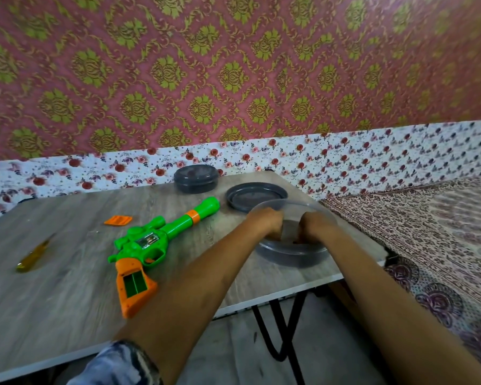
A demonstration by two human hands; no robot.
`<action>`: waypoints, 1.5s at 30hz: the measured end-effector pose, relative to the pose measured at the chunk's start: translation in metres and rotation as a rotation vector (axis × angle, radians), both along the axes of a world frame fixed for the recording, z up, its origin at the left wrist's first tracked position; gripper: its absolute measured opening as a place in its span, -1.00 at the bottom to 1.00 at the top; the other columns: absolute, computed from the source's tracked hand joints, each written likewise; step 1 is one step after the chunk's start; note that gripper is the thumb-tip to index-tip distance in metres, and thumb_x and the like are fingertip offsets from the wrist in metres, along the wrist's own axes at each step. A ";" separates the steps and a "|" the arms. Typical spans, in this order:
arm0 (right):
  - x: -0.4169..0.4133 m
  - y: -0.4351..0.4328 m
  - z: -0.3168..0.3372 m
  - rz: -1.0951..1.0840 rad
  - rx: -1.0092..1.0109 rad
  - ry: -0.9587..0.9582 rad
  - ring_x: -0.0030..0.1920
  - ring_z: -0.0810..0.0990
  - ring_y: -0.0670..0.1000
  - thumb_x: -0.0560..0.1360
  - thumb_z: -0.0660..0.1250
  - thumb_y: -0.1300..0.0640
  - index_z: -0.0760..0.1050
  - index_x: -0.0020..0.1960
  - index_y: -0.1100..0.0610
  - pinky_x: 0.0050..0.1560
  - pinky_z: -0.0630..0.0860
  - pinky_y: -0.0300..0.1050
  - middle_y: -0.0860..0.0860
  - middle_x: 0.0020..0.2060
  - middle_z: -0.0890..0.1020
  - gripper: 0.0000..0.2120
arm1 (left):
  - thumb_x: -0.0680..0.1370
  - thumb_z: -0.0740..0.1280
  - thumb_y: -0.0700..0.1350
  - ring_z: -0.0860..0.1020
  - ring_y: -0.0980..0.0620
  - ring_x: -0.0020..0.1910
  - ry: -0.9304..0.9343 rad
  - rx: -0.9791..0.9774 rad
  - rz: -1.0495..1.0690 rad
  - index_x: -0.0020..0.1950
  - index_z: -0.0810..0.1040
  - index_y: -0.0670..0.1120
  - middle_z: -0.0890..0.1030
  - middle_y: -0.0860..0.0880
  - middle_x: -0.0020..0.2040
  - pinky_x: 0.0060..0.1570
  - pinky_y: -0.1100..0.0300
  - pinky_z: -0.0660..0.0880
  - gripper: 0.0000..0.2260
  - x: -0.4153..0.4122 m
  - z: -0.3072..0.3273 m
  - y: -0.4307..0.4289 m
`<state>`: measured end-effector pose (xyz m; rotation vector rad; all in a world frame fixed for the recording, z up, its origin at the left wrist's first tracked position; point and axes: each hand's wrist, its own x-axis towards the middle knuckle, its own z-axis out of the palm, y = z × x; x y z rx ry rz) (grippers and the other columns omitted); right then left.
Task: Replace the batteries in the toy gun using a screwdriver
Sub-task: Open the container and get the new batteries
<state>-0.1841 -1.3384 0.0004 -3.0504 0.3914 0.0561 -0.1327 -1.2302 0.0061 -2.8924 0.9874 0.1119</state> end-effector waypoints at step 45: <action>-0.005 -0.045 -0.073 -0.301 1.328 -0.897 0.18 0.52 0.09 0.55 0.18 0.18 0.53 0.10 0.03 0.32 0.38 0.10 0.07 0.10 0.59 -0.79 | 0.53 0.31 -0.19 0.57 -0.07 -0.06 -0.346 -1.176 -0.098 0.11 0.53 -0.18 0.63 -0.12 -0.02 -0.05 0.19 0.42 -0.83 0.066 0.042 0.065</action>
